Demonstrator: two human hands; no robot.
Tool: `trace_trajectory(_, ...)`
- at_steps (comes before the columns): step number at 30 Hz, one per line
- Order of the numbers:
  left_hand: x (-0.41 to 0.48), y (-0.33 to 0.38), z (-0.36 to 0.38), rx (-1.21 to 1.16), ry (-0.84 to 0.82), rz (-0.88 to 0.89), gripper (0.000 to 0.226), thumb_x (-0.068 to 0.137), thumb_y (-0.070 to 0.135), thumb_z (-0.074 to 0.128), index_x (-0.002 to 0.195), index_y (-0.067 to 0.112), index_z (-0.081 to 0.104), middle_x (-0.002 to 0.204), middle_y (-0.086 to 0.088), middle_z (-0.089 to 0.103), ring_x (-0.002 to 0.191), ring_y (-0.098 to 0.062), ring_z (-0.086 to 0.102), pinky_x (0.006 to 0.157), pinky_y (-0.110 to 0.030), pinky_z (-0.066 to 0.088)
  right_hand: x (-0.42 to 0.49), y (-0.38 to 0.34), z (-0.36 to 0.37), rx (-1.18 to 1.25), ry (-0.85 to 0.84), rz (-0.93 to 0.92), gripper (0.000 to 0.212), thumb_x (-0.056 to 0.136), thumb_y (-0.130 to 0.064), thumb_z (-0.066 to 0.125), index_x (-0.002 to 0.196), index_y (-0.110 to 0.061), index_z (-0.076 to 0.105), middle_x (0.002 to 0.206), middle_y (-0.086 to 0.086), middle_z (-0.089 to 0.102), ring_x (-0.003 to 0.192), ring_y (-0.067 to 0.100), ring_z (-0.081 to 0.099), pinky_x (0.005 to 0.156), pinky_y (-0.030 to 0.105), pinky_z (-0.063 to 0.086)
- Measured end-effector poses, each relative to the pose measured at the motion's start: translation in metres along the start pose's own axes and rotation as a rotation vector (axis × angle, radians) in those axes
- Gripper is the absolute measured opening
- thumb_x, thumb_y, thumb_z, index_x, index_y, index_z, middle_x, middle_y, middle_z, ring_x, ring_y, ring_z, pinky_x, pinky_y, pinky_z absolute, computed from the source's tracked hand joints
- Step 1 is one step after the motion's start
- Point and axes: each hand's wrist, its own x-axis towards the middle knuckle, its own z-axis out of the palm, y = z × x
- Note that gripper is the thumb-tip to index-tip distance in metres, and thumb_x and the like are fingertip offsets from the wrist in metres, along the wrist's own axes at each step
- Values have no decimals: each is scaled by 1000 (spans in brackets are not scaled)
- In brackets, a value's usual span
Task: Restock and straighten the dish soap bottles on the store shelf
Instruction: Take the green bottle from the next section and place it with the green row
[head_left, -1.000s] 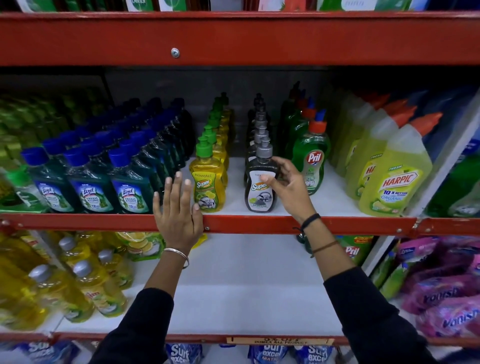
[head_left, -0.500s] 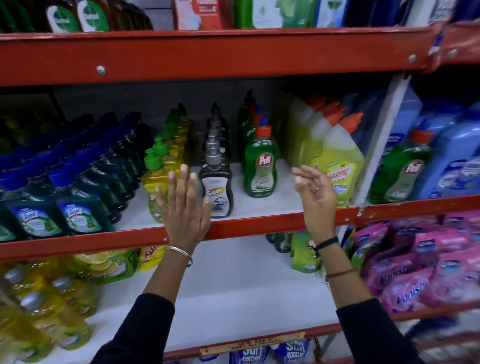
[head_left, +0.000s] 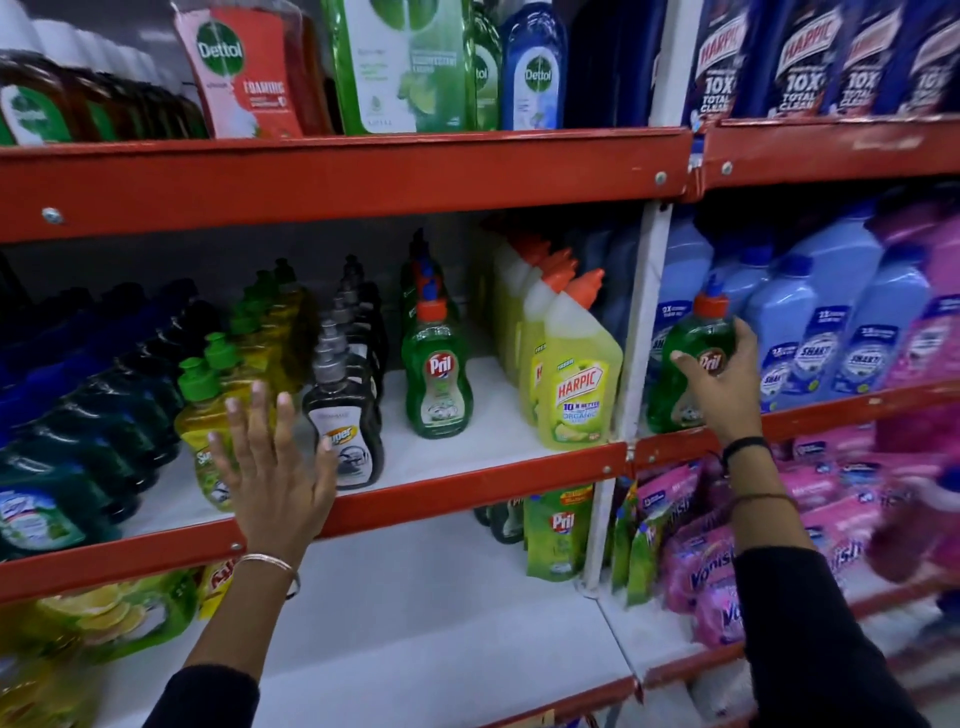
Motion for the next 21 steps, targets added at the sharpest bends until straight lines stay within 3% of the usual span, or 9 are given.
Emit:
trace_trajectory(3,0,0,1,5,6,1,63,99,37,38,153,10,19,160,-15,18,152,-26,1,121,-48,-2,9,-1,-10,-44,-94,23,79,78,-24,74,142,-13,27,143,14,41,129,29,41,110,41,33)
trace_trajectory(7,-1,-1,2,8,18,4,64,100,39,37,153,11,18,160,-15,17,152,-25,0,122,-47,-2,14,-2,-16,-96,-110,22,76,69,-26,81,131,-11,41,131,14,50,117,28,50,99,39,42)
trace_trajectory(11,-1,-1,2,-1,30,3,63,100,39,38,153,11,19,159,-15,19,152,-25,1,122,-47,-1,9,-10,-18,-165,-39,1,71,62,-26,85,119,-8,48,121,18,56,110,32,54,91,39,46)
trace_trajectory(15,0,-1,2,-1,31,9,62,100,38,37,152,10,20,159,-15,18,152,-24,1,122,-46,-1,-13,-19,-15,-144,79,-83,61,65,-22,83,115,-8,49,118,17,60,106,29,56,92,43,48)
trace_trajectory(18,-1,-2,2,-4,29,12,62,100,38,37,152,10,20,160,-15,18,152,-24,0,122,-46,-2,-27,-32,-10,-165,209,-161,61,66,-31,82,115,-11,52,118,15,62,107,30,58,87,36,45)
trace_trajectory(21,-1,-2,2,-4,38,14,62,100,38,37,152,9,20,159,-15,18,152,-25,1,122,-46,-1,-41,-55,-4,-157,270,-187,64,63,-41,81,114,-15,53,117,12,64,105,30,59,85,38,47)
